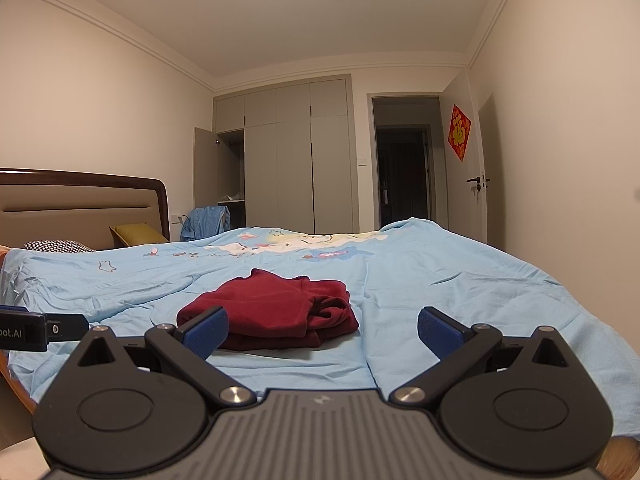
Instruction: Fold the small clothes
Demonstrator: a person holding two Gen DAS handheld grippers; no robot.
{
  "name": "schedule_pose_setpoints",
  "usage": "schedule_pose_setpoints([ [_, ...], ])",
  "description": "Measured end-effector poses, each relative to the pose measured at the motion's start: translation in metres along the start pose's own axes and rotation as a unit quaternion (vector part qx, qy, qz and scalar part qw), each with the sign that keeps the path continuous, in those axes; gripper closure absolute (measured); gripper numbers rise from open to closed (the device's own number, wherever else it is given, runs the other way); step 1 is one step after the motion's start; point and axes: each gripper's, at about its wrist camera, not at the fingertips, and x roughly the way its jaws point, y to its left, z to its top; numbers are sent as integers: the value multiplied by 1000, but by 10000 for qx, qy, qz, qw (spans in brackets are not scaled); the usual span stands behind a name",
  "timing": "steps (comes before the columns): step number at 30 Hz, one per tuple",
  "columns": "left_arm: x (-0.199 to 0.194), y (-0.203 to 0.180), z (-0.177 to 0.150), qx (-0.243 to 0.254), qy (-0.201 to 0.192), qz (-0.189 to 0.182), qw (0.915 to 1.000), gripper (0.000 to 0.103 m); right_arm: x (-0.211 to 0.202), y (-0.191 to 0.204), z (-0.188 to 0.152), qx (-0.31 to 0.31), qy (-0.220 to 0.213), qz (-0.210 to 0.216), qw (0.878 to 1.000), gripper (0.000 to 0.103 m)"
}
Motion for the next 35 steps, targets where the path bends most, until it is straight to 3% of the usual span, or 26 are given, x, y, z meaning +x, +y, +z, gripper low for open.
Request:
schedule_pose_setpoints([
  [35,3,-5,-5,72,235,-31,9997,1,-1,0,2,6,11,-1,10000,0],
])
